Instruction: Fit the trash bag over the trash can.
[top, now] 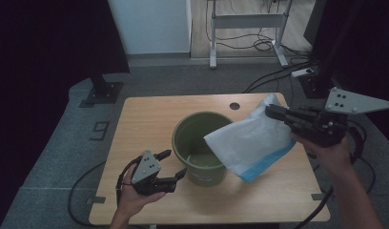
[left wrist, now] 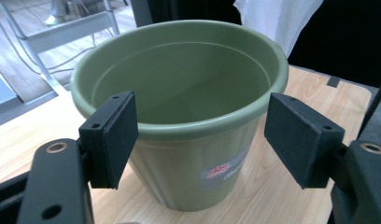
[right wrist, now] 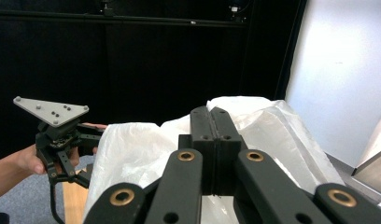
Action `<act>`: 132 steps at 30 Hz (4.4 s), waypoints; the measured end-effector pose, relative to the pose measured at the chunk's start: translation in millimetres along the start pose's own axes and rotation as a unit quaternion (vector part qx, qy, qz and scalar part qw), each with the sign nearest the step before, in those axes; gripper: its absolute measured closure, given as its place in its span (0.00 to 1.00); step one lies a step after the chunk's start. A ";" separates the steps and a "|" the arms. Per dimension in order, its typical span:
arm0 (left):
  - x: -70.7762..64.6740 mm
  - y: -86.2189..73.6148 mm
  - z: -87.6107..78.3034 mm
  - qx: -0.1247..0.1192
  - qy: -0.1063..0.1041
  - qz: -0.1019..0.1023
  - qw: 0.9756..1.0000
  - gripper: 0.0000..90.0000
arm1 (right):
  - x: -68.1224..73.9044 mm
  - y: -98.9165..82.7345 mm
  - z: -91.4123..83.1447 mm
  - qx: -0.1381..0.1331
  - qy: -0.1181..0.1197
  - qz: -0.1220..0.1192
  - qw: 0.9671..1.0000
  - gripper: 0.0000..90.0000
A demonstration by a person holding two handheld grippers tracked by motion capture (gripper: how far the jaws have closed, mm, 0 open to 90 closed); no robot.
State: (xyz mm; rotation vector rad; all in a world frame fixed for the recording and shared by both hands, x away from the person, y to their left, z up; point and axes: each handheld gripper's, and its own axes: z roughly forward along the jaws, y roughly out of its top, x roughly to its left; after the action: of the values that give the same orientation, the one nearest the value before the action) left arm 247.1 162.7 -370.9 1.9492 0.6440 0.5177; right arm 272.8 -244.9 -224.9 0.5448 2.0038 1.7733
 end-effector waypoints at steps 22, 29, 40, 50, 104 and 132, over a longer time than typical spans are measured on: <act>7.0 17.0 13.5 -0.020 -0.032 -0.008 0.999 0.33 | 0.8 23.3 32.4 0.004 0.004 -0.005 1.000 0.99; 4.7 27.8 23.4 -0.032 -0.047 -0.010 0.998 0.35 | 3.9 24.8 43.5 0.001 0.012 -0.004 1.000 0.99; -4.3 37.8 33.5 -0.030 -0.065 0.000 0.997 0.36 | 5.7 22.1 50.9 -0.002 0.017 -0.002 1.000 0.99; -5.2 45.6 36.0 -0.038 -0.077 -0.003 0.996 0.42 | 8.6 22.0 59.9 -0.001 0.026 -0.001 1.000 0.99; 65.9 100.6 28.6 -0.142 0.058 -0.014 0.988 1.00 | -4.5 32.1 89.3 -0.006 0.027 -0.002 1.000 0.98; 83.4 102.6 25.7 -0.138 0.100 -0.013 0.985 1.00 | -11.0 28.0 107.9 -0.011 0.024 0.004 1.000 0.98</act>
State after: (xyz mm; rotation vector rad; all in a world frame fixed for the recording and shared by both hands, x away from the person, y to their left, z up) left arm 348.9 159.4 -282.8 1.6394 0.6832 0.7533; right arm 341.0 -157.6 -208.3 0.5084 2.0126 1.8272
